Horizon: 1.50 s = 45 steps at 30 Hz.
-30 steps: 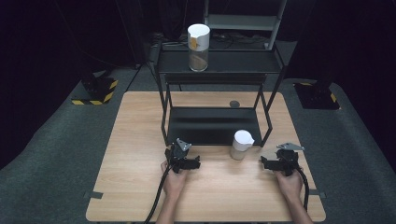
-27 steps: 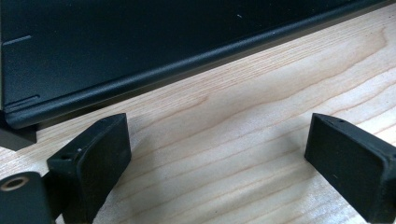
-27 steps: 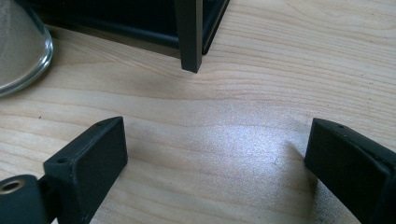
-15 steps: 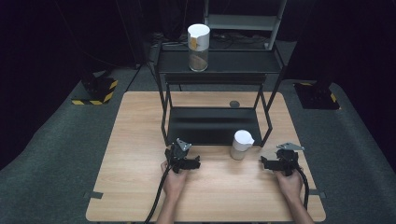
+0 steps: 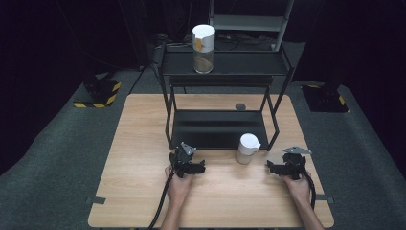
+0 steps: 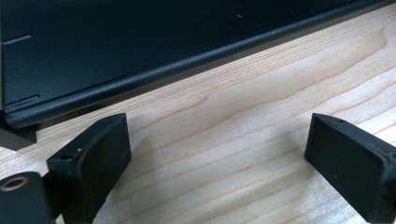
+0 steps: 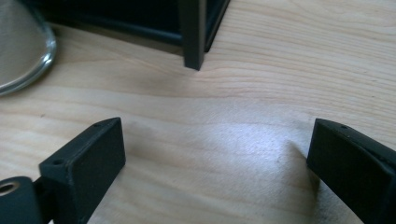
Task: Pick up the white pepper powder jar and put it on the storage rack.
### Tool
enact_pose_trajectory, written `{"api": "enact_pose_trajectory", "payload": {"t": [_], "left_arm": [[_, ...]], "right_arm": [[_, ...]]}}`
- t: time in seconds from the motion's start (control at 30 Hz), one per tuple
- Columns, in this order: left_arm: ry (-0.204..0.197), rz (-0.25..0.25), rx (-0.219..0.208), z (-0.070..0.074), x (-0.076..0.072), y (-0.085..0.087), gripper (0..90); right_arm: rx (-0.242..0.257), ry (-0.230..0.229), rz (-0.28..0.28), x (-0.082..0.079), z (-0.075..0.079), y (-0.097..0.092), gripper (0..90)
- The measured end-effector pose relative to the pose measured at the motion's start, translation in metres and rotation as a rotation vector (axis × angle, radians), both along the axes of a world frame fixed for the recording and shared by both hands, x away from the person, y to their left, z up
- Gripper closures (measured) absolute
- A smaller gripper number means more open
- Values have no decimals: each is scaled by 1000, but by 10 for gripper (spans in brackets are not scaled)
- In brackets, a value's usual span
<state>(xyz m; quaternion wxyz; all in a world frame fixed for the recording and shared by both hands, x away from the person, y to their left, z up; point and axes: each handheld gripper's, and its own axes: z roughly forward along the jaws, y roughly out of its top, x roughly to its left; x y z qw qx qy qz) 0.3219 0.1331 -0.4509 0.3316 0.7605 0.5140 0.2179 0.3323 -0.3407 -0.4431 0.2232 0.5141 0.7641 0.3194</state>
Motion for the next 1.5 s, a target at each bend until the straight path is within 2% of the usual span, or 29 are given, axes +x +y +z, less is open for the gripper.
{"api": "enact_pose_trajectory", "payload": {"t": [0.1,0.27,0.37,0.5,0.8,0.97,1.07,1.37,1.5], "left_arm": [[0,0,0,0,0,0,69],[0,0,0,0,0,0,69],[0,0,0,0,0,0,69],[0,0,0,0,0,0,69],[1,-1,1,0,0,0,69],[1,-1,1,0,0,0,69],[1,-1,1,0,0,0,69],[0,-1,1,0,0,0,69],[1,-1,1,0,0,0,69]], "right_arm": [[17,7,46,-1,2,-2,37],[14,-22,149,-8,5,8,47],[21,-26,187,-8,5,13,56],[36,-12,217,-3,5,19,58],[99,-48,280,6,12,29,78],[126,-72,298,11,13,38,96],[117,-91,297,11,12,44,101],[140,-113,295,15,10,51,152],[127,-127,295,15,9,54,181]]}}
